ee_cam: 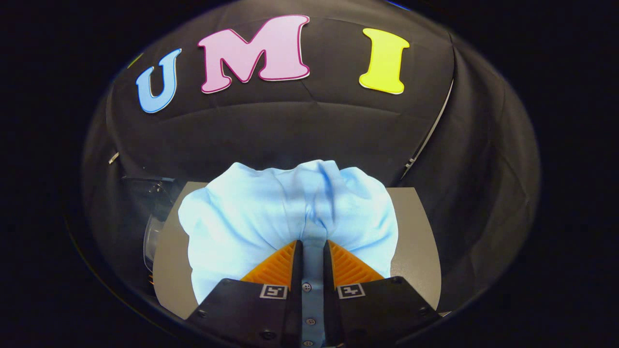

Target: Put the clothes into the washing machine and then close the washing machine lid.

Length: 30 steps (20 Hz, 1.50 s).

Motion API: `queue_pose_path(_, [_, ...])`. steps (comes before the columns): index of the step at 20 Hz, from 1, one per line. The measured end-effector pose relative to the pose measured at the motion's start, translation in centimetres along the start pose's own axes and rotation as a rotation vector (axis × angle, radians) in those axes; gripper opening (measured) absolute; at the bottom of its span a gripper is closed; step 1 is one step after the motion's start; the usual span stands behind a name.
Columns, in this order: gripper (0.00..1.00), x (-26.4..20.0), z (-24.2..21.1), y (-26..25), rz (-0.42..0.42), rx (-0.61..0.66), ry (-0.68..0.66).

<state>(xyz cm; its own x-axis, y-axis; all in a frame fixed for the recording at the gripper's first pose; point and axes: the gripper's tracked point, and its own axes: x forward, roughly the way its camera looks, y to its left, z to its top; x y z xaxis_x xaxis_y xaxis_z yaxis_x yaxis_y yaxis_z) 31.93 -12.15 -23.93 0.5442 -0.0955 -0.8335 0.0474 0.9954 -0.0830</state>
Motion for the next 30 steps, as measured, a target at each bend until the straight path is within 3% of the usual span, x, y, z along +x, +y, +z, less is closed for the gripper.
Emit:
queue_pose_path(1, [0.23,-0.1,0.2,-0.2,0.006,0.025,-0.019])
queue_pose_path(2, [0.06,-0.3,-0.1,0.0,0.012,0.04,-0.023])
queue_pose_path(10, [0.06,-3.1,1.2,0.8,0.03,0.059,-0.093])
queue_pose_path(19, [0.05,-14.7,8.0,4.2,0.077,0.052,-0.334])
queue_pose_path(25, [0.05,-20.8,12.7,10.0,0.133,-0.025,-0.49])
queue_pose_path(30, [0.05,-22.7,14.5,18.1,0.244,-0.097,-0.553])
